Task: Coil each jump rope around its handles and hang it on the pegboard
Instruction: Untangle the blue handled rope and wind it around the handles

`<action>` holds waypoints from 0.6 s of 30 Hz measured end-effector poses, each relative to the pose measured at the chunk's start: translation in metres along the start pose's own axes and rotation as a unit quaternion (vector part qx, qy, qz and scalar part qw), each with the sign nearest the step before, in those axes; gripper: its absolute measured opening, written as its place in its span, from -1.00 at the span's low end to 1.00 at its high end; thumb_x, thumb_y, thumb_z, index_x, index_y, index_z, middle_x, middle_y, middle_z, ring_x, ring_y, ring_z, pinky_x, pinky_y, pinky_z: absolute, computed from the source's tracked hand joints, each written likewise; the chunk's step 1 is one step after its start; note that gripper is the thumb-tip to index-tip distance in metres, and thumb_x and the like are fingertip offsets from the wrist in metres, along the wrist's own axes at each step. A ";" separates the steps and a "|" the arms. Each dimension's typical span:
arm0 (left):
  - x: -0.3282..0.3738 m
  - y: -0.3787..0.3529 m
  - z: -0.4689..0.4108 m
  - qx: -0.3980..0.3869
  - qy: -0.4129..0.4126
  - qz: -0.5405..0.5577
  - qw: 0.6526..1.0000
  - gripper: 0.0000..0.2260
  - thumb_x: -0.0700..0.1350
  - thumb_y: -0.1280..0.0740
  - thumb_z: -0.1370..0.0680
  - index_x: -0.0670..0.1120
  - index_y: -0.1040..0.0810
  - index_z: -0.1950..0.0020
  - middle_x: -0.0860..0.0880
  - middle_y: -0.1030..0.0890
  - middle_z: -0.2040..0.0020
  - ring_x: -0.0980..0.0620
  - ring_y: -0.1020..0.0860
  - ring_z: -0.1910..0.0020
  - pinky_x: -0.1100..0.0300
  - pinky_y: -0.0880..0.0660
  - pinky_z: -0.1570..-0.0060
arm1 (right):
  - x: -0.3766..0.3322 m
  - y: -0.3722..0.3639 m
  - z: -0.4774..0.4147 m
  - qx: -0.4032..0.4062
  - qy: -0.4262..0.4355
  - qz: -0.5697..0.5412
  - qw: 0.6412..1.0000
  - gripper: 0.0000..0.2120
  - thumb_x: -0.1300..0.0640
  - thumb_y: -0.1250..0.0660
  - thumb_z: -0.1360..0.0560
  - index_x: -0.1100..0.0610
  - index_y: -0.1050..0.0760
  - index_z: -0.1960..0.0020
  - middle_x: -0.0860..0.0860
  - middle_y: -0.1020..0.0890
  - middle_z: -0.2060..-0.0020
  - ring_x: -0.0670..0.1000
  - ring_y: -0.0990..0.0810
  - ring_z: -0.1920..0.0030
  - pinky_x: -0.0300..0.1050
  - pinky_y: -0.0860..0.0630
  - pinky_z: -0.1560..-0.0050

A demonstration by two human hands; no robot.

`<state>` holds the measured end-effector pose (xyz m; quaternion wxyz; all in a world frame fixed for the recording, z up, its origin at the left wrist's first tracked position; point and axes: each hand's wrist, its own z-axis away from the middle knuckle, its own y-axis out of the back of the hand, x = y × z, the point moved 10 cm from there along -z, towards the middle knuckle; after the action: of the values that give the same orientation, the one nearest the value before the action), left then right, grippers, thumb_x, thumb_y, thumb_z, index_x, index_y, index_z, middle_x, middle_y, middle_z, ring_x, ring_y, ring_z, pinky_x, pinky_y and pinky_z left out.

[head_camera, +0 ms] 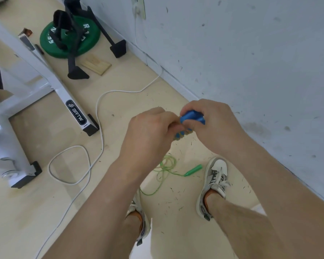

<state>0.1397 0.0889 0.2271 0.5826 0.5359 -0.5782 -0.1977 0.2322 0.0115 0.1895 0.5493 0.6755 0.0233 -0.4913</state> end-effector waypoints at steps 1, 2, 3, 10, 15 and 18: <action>-0.007 0.003 -0.001 0.000 0.020 0.012 1.000 -0.77 0.07 -0.27 -0.49 0.00 -0.67 0.17 0.02 -0.57 0.32 0.01 -0.51 0.35 0.06 -0.48 0.32 | -0.002 -0.005 0.001 -0.034 0.007 0.004 0.999 -0.81 0.23 -0.36 -0.51 -0.04 -0.60 -0.02 -0.07 -0.60 0.05 -0.08 -0.51 0.07 -0.44 -0.34 0.13; -0.016 0.005 -0.001 0.000 0.048 0.026 0.999 -0.82 0.03 -0.33 -0.50 -0.01 -0.68 0.15 0.01 -0.59 0.30 0.02 -0.51 0.32 0.07 -0.48 0.27 | -0.005 -0.010 0.002 -0.063 0.014 0.009 0.998 -0.77 0.25 -0.35 -0.51 -0.05 -0.60 -0.03 -0.08 -0.60 0.03 -0.08 -0.51 0.05 -0.41 -0.36 0.10; -0.025 0.005 -0.001 -0.002 0.076 0.044 0.996 -0.88 -0.02 -0.37 -0.50 -0.01 -0.69 0.14 0.01 -0.61 0.28 0.03 -0.51 0.29 0.09 -0.47 0.23 | -0.007 -0.013 0.003 -0.085 0.019 0.008 0.996 -0.75 0.26 -0.35 -0.51 -0.08 -0.60 -0.02 -0.09 -0.61 0.03 -0.08 -0.52 0.04 -0.34 -0.41 0.08; -0.047 -0.022 0.009 -0.118 0.230 0.341 0.904 -0.89 -0.16 -0.39 -0.52 -0.03 -0.69 0.16 0.04 -0.63 0.36 0.17 -0.52 0.37 0.35 -0.46 0.30 | -0.013 -0.008 0.012 -0.200 0.014 -0.271 0.942 -0.76 0.41 -0.37 -0.48 0.10 -0.62 0.00 -0.02 -0.70 0.17 -0.08 -0.65 0.19 -0.26 -0.53 0.20; -0.034 -0.026 0.009 -0.089 0.255 0.535 0.800 -0.86 -0.15 -0.34 -0.48 -0.03 -0.65 0.25 -0.02 -0.65 0.34 0.09 -0.57 0.40 0.30 -0.51 0.38 | -0.010 -0.008 0.010 -0.193 -0.017 -0.493 0.848 -0.80 0.32 -0.35 -0.42 0.17 -0.61 -0.01 0.03 -0.67 0.19 -0.05 -0.60 0.26 -0.24 -0.53 0.27; -0.036 -0.021 0.007 -0.028 0.253 0.464 0.849 -0.73 -0.38 -0.23 -0.52 -0.07 -0.57 0.24 0.11 -0.52 0.46 0.18 -0.41 0.50 0.37 -0.34 0.48 | -0.007 -0.010 0.008 -0.143 -0.054 -0.571 0.806 -0.81 0.33 -0.39 -0.42 0.21 -0.59 -0.02 0.06 -0.67 0.17 -0.02 -0.59 0.24 -0.23 -0.54 0.28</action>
<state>0.1322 0.1096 0.1909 0.7471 0.2206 -0.5865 0.2215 0.2175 0.0134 0.1880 0.2601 0.4259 0.4454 -0.7434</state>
